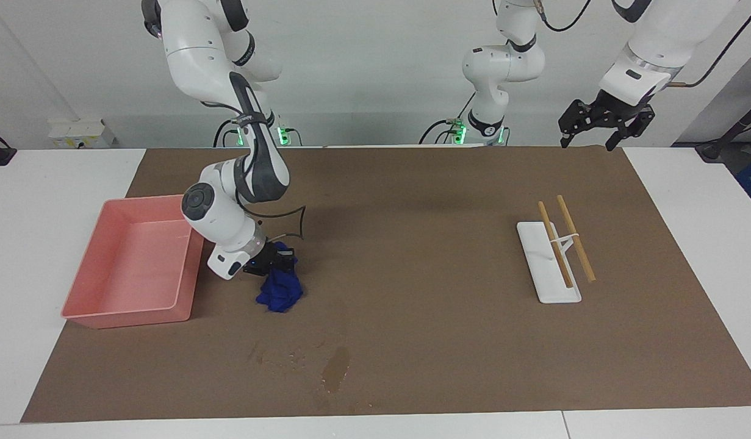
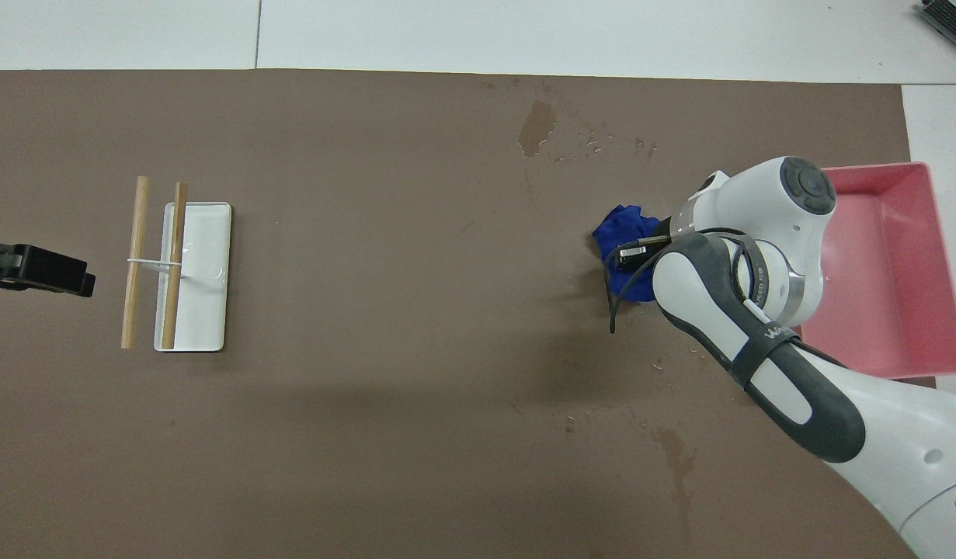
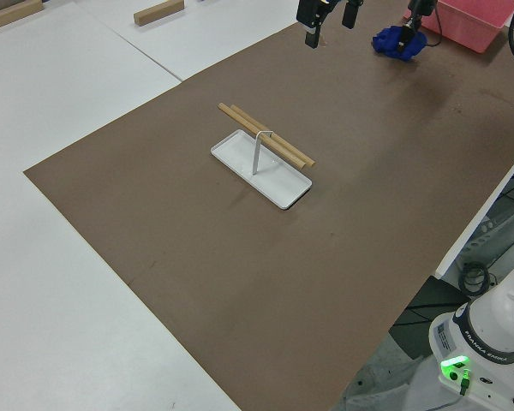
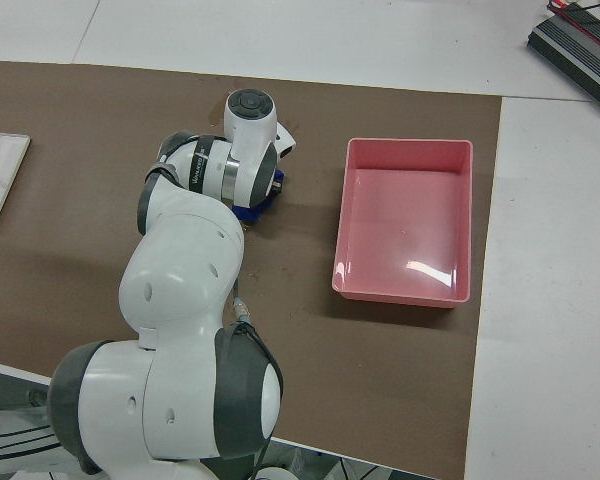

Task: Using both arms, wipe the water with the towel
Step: 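Carry the towel into the pink bin with the right gripper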

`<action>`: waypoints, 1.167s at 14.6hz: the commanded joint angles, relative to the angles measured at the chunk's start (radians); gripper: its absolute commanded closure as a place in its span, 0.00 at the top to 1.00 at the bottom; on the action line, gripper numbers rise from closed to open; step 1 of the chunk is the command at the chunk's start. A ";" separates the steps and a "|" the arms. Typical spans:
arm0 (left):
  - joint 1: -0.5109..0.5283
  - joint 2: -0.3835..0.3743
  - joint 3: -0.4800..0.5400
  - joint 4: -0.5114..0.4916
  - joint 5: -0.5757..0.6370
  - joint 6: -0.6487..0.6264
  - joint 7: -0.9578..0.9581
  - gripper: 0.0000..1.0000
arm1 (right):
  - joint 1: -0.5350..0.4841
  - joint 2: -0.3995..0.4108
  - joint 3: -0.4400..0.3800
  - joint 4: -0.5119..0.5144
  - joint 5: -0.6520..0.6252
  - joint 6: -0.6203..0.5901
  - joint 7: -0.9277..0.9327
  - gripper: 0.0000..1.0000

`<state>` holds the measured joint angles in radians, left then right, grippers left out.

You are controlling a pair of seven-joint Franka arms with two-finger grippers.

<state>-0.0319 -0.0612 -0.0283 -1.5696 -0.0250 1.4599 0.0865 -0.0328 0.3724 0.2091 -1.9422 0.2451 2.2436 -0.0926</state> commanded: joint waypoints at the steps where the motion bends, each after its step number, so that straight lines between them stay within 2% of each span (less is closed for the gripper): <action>1: 0.001 -0.025 -0.002 -0.032 0.019 0.011 0.002 1.00 | -0.012 -0.146 0.010 -0.170 0.041 -0.088 0.020 0.00; 4: 0.003 -0.025 -0.002 -0.030 0.019 0.011 0.002 1.00 | -0.027 -0.252 0.009 -0.257 0.082 -0.176 0.020 0.00; 6: 0.001 -0.025 -0.002 -0.030 0.019 0.011 0.002 1.00 | -0.053 -0.285 0.009 -0.285 0.082 -0.209 0.017 0.00; 8: 0.003 -0.026 -0.002 -0.030 0.019 0.011 0.002 1.00 | -0.053 -0.288 0.009 -0.300 0.082 -0.191 0.013 0.00; 9: 0.003 -0.025 -0.002 -0.032 0.019 0.011 0.002 1.00 | -0.049 -0.287 0.007 -0.301 0.080 -0.159 0.013 0.00; 11: 0.003 -0.025 -0.002 -0.030 0.019 0.011 0.002 1.00 | -0.041 -0.264 0.007 -0.301 0.079 -0.006 0.011 0.00; 14: 0.003 -0.026 -0.002 -0.030 0.019 0.011 0.002 1.00 | -0.041 -0.210 0.007 -0.288 0.065 0.163 0.010 0.00; 17: 0.003 -0.025 -0.002 -0.032 0.019 0.011 0.002 1.00 | -0.048 -0.107 0.006 -0.200 0.017 0.260 0.007 0.00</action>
<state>-0.0319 -0.0613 -0.0283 -1.5700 -0.0250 1.4599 0.0865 -0.0692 0.1840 0.2111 -2.2204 0.2957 2.4605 -0.0806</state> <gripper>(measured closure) 0.000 0.811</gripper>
